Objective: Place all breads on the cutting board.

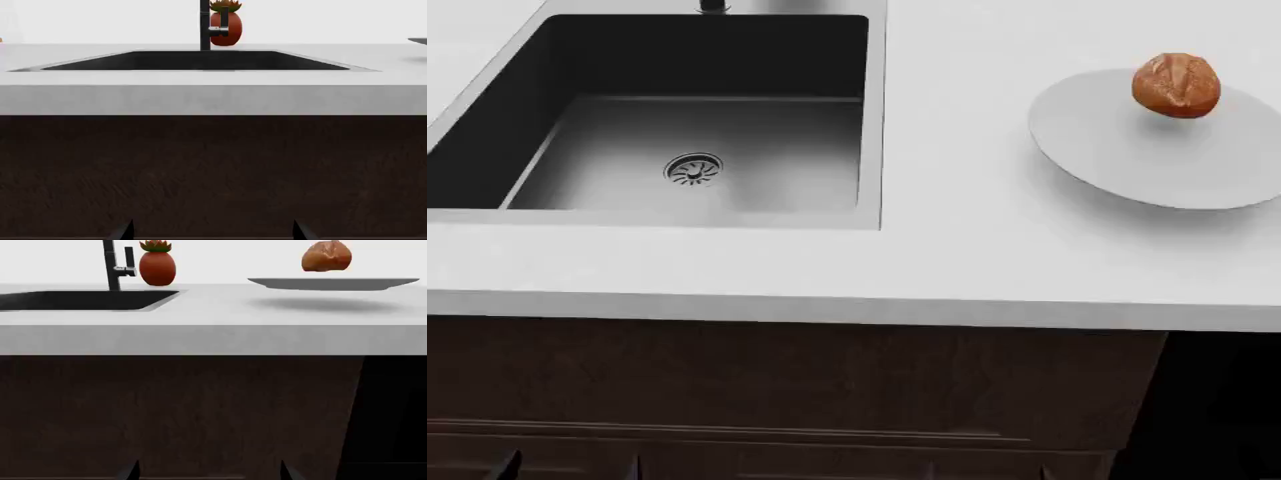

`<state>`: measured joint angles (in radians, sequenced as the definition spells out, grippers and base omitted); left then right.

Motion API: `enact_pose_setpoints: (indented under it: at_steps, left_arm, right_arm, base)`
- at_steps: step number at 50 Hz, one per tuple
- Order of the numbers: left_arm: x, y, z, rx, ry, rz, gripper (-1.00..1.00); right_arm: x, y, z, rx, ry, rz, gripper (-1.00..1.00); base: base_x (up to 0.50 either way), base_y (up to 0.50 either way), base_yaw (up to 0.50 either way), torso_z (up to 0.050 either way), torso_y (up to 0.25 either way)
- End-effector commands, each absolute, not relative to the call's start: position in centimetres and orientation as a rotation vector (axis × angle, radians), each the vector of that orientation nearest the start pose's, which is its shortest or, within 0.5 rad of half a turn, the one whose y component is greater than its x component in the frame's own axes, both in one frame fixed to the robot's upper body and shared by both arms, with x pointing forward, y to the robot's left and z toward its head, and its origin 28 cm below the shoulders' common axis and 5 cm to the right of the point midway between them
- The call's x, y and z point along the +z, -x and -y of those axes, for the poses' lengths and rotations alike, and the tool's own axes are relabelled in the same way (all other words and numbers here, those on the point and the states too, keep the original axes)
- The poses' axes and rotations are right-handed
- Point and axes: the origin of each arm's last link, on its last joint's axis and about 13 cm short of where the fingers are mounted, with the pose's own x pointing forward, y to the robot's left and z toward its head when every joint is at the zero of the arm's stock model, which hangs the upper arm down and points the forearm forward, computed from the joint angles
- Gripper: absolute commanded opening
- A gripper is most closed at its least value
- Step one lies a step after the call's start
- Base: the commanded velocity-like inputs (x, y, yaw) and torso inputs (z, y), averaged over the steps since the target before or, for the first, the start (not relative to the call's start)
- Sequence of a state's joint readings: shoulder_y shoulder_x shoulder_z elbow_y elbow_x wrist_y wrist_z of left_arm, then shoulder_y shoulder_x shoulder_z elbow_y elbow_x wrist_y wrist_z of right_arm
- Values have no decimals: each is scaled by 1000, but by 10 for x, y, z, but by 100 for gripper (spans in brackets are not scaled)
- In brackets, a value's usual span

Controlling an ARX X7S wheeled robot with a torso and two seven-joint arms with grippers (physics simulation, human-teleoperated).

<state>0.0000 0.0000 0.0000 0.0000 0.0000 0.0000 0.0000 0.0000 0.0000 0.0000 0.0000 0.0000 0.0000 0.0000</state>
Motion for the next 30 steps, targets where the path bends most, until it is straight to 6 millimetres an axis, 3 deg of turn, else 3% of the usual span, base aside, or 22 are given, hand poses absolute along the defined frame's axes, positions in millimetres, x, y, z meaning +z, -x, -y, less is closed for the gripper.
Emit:
enact_pose_setpoints:
  at_steps: [1,10,11,17,18,19,30]
  left_arm:
    - [13,-211,-208,11,0,0,100]
    - [13,-210,-205,15,6,-11,100]
    - [-3,-182,-210,19,-53,-36,100]
    - [3,-181,-210,33,-45,32,100]
    - [13,-207,-207,18,-31,-2,100]
    - [13,-211,-205,0,0,0,100]
    - [19,-208,-206,-20,-5,38,100]
  right_arm:
    - [13,-211,99,-13,0,0,100]
    - [15,-207,96,1,-19,21,100]
    - [15,-206,96,0,-17,23,100]
    - [20,-205,95,16,-13,18,100]
    - [15,-210,96,-1,3,-4,100]
    - [13,-211,96,0,0,0,100]
    - [21,-207,98,0,15,24,100]
  base:
    - [0,0,0,0,0]
    - [0,0,0,0,0]
    - [0,0,0,0,0]
    - [0,0,0,0,0]
    - [0,0,0,0,0]
    - [0,0,0,0,0]
    - [0,0,0,8,20]
